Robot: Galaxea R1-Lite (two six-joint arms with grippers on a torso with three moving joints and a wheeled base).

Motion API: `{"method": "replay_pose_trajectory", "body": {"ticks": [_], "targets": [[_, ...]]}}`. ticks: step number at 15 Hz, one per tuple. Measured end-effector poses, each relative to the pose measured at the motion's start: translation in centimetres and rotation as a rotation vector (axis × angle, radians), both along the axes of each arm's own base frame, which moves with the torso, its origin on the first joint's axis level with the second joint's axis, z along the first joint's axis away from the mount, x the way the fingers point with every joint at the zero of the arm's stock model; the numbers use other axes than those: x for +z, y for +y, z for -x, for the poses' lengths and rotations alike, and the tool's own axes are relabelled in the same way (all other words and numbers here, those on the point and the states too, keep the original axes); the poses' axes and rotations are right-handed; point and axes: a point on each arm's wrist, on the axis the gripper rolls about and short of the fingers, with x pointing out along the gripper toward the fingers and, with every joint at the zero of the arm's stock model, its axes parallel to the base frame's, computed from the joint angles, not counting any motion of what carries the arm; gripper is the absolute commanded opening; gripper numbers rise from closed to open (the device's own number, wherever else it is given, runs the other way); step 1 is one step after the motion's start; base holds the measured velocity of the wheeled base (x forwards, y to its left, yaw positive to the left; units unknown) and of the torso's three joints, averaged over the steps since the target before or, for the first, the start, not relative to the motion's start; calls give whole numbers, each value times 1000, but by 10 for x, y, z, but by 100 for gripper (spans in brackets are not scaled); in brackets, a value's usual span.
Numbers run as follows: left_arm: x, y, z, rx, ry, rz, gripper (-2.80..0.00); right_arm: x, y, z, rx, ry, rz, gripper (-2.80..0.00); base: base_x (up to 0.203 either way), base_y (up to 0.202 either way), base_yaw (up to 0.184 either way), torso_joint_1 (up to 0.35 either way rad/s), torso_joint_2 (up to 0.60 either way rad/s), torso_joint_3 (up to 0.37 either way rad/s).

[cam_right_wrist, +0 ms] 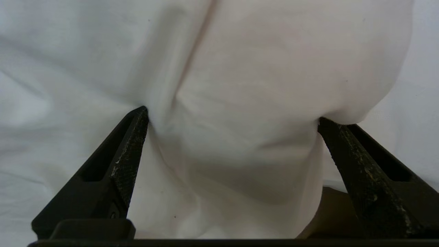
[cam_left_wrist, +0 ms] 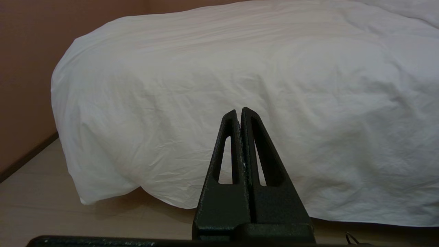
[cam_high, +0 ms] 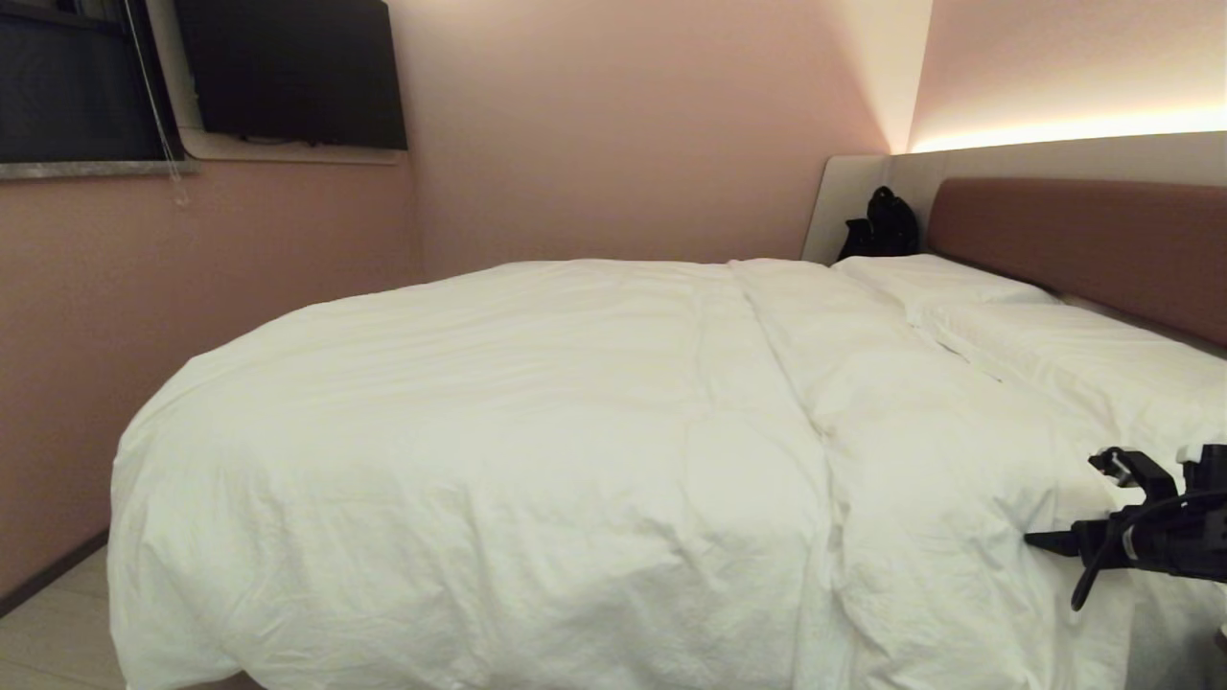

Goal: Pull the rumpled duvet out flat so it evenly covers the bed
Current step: Flatten the corners of the folded blanket

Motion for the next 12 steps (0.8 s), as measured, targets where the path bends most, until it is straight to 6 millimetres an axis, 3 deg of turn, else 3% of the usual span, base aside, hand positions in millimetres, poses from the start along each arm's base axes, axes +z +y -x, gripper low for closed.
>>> {"method": "replay_pose_trajectory", "body": {"ticks": [5,6,7,12], "targets": [[0,0,0,0,0,0,-280,-12,-1,-4,-11,32,16,0,0,0,0,0,0,0],[0,0,0,0,0,0,-280,-14,-1,-5,-10,39,18,-82,0,0,0,0,0,0],[0,0,0,0,0,0,-280,-16,-1,-6,-8,41,21,-280,0,0,0,0,0,0],[0,0,0,0,0,0,-280,-22,0,-7,-3,58,30,-280,0,0,0,0,0,0]]}}
